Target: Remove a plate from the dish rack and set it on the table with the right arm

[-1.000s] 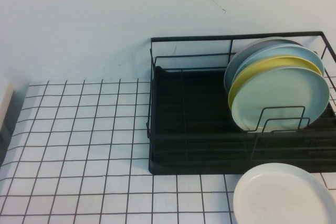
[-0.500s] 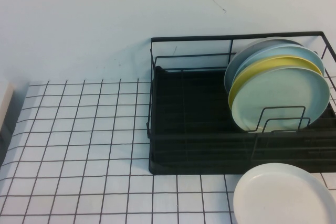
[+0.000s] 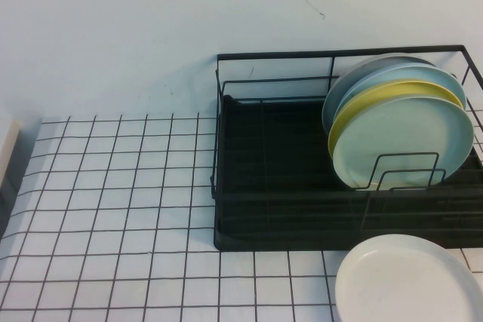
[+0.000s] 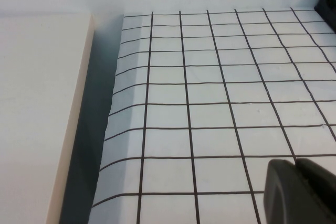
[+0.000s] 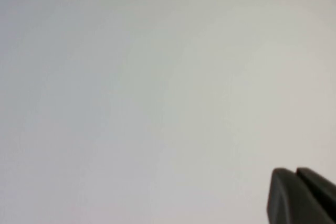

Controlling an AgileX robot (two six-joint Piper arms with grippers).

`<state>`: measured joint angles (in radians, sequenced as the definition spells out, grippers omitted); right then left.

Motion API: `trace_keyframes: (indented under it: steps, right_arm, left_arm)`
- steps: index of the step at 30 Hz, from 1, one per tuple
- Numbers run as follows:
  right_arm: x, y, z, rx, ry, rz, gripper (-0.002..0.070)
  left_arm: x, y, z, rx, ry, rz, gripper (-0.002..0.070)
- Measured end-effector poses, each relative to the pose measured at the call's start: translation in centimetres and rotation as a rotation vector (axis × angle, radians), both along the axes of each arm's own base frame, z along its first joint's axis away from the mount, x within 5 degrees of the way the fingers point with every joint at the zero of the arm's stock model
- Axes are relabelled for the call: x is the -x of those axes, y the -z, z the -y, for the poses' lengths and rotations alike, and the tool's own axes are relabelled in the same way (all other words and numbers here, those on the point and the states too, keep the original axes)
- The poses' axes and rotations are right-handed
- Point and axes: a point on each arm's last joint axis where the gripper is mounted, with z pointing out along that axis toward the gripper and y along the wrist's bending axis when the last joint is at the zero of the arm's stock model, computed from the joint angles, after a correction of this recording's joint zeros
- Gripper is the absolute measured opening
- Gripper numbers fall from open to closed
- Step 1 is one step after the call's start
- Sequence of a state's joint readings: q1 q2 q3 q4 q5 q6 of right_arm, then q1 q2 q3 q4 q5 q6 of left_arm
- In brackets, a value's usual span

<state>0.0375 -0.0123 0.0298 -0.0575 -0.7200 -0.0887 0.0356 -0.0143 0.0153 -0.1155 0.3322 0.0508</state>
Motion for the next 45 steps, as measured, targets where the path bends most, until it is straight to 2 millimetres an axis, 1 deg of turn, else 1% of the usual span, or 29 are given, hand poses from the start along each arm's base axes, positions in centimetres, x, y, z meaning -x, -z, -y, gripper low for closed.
trace_keyframes:
  steps: [2,4,5,7,8,10,13,16,19,22,24,27,30,32,35,37,39,40,42,45]
  right_arm:
    - [0.4,-0.4,0.3,-0.059,-0.004,0.064,-0.0002]
    - [0.4,-0.4,0.8,-0.139,-0.01,0.063,-0.0002]
    - [0.2,-0.4,1.0,-0.18,-0.015,0.036,-0.0002]
    - [-0.1,-0.7,1.1,-0.211,-0.023,-0.057,-0.0002]
    - [-0.2,-1.3,0.9,-0.192,-0.023,-0.119,-0.0002]
    - [-0.1,-2.7,0.6,-0.139,-0.02,-0.227,-0.0002]
    - [0.1,-5.4,0.2,-0.061,-0.019,-0.396,-0.0002]
    - [-0.6,-7.3,-0.1,-0.013,-0.032,-0.591,-0.0002]
    - [-2.7,-8.4,-0.5,0.071,-0.033,-0.82,-0.0002]
    - [-5.2,-9.1,-0.9,0.254,-0.033,-1.028,-0.0002]
    - [-7.3,-9.2,-1.1,0.385,-0.055,-1.155,-0.0002]
    - [-10.6,-9.0,-1.4,0.545,-0.094,-1.276,-0.0002]
    - [-13.9,-8.2,-1.9,0.703,-0.161,-1.327,-0.0002]
    - [-15.4,-7.6,-2.5,0.782,-0.223,-1.334,-0.0002]
    - [-17.2,-6.6,-3.4,0.924,-0.3,-1.305,-0.0002]
    - [-18.2,-6.0,-3.8,0.979,-0.328,-1.285,0.0007]
    - [-19.3,-5.3,-4.1,0.987,-0.333,-1.274,0.0046]
    - [-19.9,-5.1,-4.1,0.982,-0.324,-1.266,0.0082]
    - [-21.0,-4.7,-4.1,0.964,-0.287,-1.246,0.0176]
    - [-22.3,-4.4,-3.9,0.942,-0.229,-1.215,0.0295]
  left_arm:
    - [0.0,0.0,0.0,0.0,0.0,0.0,-0.0003]
    - [0.0,0.0,0.0,0.0,0.0,0.0,-0.0003]
    - [0.0,0.0,0.0,0.0,0.0,0.0,-0.0003]
    - [0.0,0.0,0.0,0.0,0.0,0.0,-0.0003]
    - [0.0,0.0,0.0,0.0,0.0,0.0,-0.0003]
    - [0.0,0.0,0.0,0.0,0.0,0.0,-0.0003]
    - [0.0,0.0,0.0,0.0,0.0,0.0,-0.0003]
    - [0.0,0.0,0.0,0.0,0.0,0.0,-0.0003]
    - [0.0,0.0,0.0,0.0,0.0,0.0,-0.0003]
    - [0.0,0.0,0.0,0.0,0.0,0.0,-0.0003]
    - [0.0,0.0,0.0,0.0,0.0,0.0,-0.0003]
    - [0.0,0.0,0.0,0.0,0.0,0.0,-0.0003]
    - [0.0,0.0,0.0,0.0,0.0,0.0,-0.0003]
    - [0.0,0.0,0.0,0.0,0.0,0.0,-0.0003]
    - [0.0,0.0,0.0,0.0,0.0,0.0,-0.0003]
    - [0.0,0.0,0.0,0.0,0.0,0.0,-0.0003]
    - [0.0,0.0,0.0,0.0,0.0,0.0,-0.0003]
    - [0.0,0.0,0.0,0.0,0.0,0.0,-0.0003]
    - [0.0,0.0,0.0,0.0,0.0,0.0,-0.0003]
    - [0.0,0.0,0.0,0.0,0.0,0.0,-0.0003]
